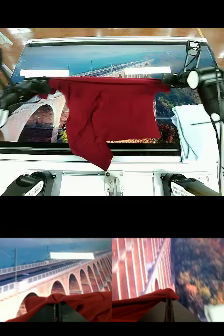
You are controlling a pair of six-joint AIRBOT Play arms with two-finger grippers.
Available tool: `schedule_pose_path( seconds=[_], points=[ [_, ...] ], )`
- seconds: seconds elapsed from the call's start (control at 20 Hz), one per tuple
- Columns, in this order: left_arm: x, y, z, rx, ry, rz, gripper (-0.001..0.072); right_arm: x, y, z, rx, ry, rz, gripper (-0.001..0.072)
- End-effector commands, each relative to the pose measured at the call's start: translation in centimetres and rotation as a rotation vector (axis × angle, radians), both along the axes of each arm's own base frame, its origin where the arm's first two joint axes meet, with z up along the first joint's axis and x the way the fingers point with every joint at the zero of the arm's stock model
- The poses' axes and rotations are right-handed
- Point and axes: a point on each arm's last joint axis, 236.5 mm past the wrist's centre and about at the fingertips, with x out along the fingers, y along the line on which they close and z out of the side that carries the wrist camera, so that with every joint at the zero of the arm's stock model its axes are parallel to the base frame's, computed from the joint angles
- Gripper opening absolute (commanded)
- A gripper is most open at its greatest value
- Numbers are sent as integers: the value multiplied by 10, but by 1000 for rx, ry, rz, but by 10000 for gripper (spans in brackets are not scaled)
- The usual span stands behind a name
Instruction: Fold the shirts.
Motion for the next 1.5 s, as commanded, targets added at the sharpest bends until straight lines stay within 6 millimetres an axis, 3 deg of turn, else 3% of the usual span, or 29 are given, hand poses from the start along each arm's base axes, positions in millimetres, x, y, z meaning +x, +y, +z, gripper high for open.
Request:
schedule_pose_path(
  seconds=[0.0,0.1,0.25,0.3,0.4,0.45,0.5,0.55,0.7,0.8,0.85,1.0,1.1,1.25,1.4,1.45],
  points=[
    [50,-15,-50,-161,28,53,36,62,22,6,134,-238,-15,65],
    [62,-20,-96,-187,126,69,36,73,26,-13,145,-228,-11,65],
    [59,-31,-161,-260,319,105,36,60,33,-85,219,-23,-76,66],
    [52,-35,-176,-285,386,113,37,56,38,-99,248,21,-89,68],
    [37,-35,-187,-273,471,110,50,52,45,-100,297,43,-101,92],
    [26,-32,-190,-264,533,110,248,52,47,-90,300,24,-90,230],
    [15,-27,-190,-254,609,113,547,52,44,-76,289,-4,-78,580],
    [1,-16,-186,-219,698,97,683,51,36,-57,274,-35,-71,689],
    [-52,21,-166,-96,933,-14,678,27,-11,-12,191,-25,-76,689],
    [-112,33,-162,-61,1120,-95,677,-6,-43,-4,150,68,-45,690],
    [-136,35,-166,-73,1176,-94,676,-28,-51,-10,167,150,-4,690],
    [-182,9,-188,-200,1172,-113,669,-90,-55,-37,318,396,69,690],
    [-215,-11,-212,-297,1184,-113,669,-109,-59,-45,369,461,76,690],
    [-247,-38,-241,-456,1209,-98,669,-109,-66,-47,365,453,65,689],
    [-245,-42,-264,-525,1174,-31,665,-86,-64,-40,394,355,36,689],
    [-241,-41,-268,-537,1154,-11,592,-79,-63,-38,410,329,18,689]
  ],
)
